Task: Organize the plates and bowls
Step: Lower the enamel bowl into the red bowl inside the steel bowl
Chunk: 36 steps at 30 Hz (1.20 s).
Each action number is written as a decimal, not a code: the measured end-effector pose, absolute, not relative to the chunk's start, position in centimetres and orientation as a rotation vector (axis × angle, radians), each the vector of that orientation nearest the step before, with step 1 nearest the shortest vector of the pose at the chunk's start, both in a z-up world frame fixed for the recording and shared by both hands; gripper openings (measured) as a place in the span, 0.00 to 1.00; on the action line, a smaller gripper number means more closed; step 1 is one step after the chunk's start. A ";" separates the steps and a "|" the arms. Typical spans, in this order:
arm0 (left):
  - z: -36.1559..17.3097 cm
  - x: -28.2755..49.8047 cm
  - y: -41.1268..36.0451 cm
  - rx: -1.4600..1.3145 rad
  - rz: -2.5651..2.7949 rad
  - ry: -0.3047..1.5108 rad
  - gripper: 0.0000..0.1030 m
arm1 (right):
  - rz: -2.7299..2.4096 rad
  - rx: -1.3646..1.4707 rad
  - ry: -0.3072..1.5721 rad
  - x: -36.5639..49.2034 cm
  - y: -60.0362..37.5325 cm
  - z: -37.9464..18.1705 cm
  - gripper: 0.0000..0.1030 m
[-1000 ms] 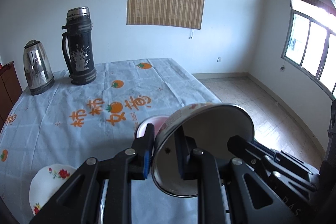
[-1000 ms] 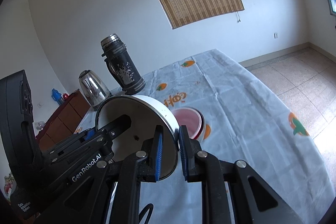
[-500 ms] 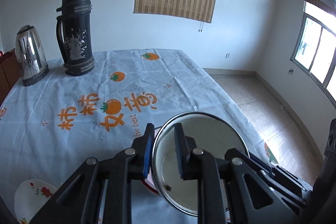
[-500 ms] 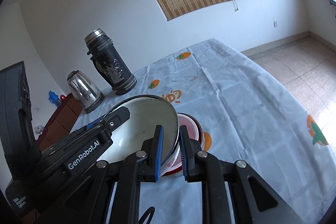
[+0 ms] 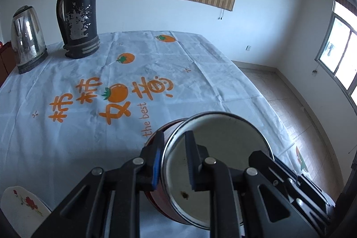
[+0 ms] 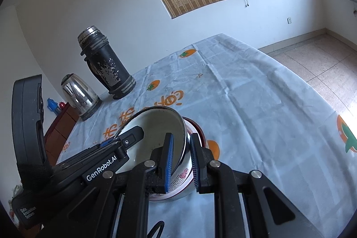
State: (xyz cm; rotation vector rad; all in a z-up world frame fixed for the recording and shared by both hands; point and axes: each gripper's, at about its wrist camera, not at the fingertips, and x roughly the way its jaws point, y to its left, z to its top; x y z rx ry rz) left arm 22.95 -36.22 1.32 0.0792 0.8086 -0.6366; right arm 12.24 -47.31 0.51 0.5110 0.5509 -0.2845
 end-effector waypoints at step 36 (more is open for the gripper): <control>0.2 23.5 -37.3 0.141 -0.604 0.789 0.17 | -0.311 0.468 0.497 12.0 -46.9 -0.3 0.17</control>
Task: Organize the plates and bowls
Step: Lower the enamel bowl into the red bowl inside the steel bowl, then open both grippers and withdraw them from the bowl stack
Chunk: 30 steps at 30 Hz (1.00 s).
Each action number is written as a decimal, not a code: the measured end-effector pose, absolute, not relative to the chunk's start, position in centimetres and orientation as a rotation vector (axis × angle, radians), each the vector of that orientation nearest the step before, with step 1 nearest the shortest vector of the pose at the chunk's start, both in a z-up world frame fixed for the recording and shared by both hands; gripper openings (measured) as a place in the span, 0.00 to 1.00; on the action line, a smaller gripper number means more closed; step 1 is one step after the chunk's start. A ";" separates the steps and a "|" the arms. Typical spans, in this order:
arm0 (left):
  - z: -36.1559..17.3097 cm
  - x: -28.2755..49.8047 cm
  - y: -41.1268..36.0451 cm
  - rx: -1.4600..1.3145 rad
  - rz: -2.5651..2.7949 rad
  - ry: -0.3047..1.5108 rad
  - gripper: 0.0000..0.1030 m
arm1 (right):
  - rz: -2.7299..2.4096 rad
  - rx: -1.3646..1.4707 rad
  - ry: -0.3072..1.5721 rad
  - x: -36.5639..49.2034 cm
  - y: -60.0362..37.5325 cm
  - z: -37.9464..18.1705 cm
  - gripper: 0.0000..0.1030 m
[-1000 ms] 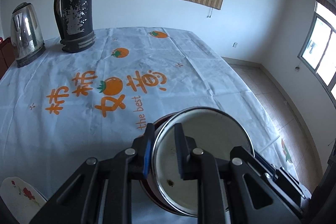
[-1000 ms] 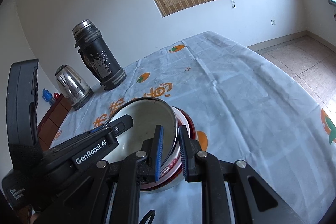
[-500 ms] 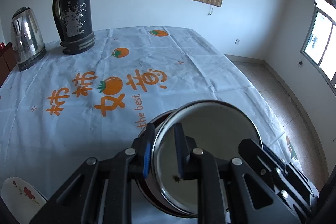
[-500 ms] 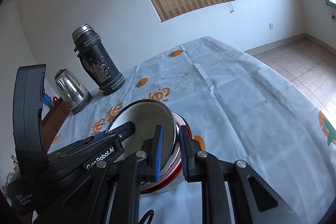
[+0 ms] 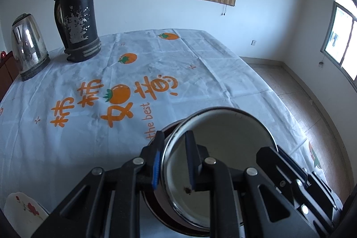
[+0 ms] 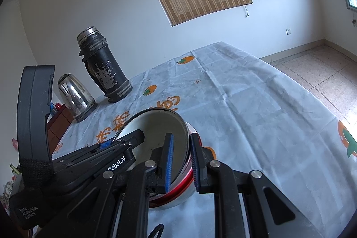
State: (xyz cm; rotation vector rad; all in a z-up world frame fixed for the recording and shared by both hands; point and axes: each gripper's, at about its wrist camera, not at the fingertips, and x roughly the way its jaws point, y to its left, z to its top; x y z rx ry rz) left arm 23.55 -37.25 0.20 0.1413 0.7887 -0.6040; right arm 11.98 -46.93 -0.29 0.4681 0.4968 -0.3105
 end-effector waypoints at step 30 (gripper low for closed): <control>1.8 22.3 -34.4 0.125 -0.470 0.692 0.89 | -0.368 0.529 0.319 8.9 -49.4 0.2 0.67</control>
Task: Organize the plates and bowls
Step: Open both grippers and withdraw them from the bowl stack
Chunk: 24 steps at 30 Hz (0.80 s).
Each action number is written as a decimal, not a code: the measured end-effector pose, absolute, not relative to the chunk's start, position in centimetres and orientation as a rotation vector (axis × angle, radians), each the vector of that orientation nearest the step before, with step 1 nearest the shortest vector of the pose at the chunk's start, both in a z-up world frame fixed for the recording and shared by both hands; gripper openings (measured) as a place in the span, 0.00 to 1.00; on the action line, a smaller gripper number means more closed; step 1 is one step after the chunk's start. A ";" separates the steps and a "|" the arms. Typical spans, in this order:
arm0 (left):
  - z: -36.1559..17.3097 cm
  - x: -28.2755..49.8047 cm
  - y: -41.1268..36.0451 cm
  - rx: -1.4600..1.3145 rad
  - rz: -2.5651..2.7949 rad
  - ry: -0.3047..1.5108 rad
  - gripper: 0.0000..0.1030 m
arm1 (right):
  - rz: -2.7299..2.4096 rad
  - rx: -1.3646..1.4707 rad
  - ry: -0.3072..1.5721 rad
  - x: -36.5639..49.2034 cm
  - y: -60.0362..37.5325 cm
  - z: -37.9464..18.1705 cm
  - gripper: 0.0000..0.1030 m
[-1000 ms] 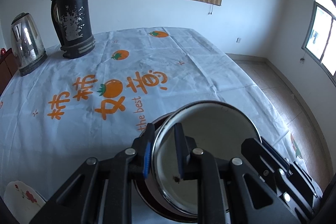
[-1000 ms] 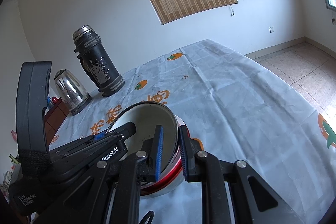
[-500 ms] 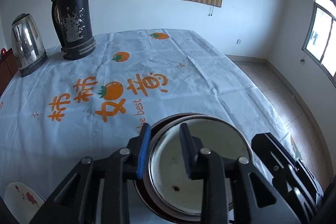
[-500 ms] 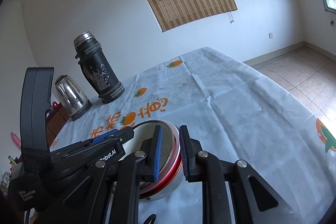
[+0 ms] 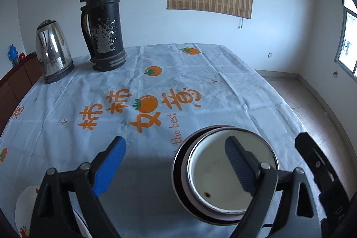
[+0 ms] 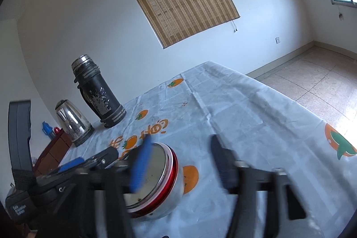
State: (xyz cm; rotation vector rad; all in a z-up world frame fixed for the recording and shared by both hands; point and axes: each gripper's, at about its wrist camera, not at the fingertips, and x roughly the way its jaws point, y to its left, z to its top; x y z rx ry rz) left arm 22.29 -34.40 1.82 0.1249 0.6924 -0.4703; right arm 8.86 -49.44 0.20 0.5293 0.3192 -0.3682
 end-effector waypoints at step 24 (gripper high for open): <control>0.4 13.3 -30.8 0.148 -0.508 0.621 0.91 | -0.498 0.486 0.264 0.3 -46.8 0.1 0.67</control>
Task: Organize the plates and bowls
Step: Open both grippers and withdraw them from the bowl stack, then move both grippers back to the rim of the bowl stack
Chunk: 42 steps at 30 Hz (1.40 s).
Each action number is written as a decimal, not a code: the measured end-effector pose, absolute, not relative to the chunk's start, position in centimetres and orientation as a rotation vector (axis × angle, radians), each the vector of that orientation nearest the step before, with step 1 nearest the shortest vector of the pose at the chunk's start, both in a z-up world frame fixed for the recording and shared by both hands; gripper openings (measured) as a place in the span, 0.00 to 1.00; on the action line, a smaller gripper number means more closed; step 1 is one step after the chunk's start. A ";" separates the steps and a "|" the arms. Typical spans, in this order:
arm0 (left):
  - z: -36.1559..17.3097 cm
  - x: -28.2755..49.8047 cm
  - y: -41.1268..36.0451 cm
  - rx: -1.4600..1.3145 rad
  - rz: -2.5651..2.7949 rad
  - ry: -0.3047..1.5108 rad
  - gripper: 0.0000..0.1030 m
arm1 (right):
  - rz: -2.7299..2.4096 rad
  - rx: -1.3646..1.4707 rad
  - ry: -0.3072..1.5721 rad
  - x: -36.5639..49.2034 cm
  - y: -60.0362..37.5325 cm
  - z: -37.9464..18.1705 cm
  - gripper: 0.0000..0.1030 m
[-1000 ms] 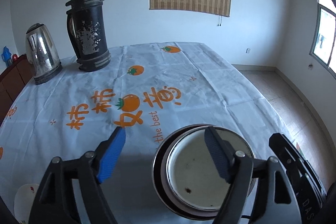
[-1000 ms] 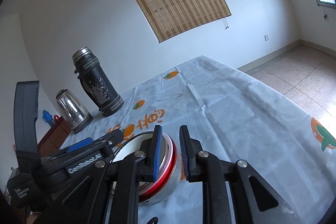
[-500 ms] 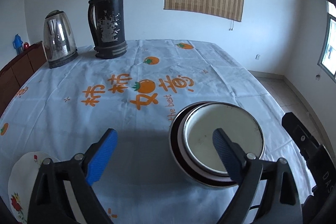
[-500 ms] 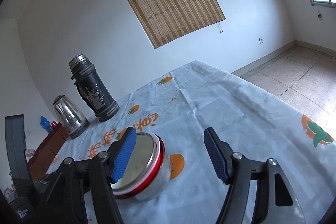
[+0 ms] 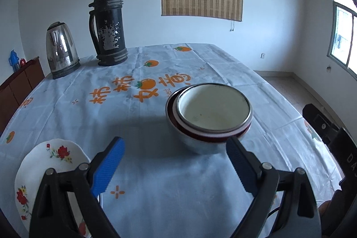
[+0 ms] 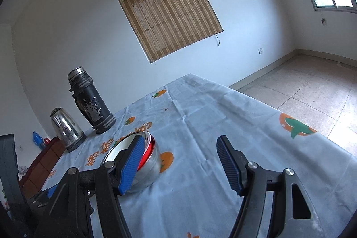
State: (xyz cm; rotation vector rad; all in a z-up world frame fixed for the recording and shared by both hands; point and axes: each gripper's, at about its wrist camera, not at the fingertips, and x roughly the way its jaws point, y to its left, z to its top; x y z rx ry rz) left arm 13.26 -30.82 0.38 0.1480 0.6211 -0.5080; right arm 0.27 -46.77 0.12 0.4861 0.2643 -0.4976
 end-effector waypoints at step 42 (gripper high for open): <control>4.8 5.2 -18.9 0.106 -0.505 0.541 0.96 | -0.403 0.318 0.244 -9.6 -32.9 6.1 0.67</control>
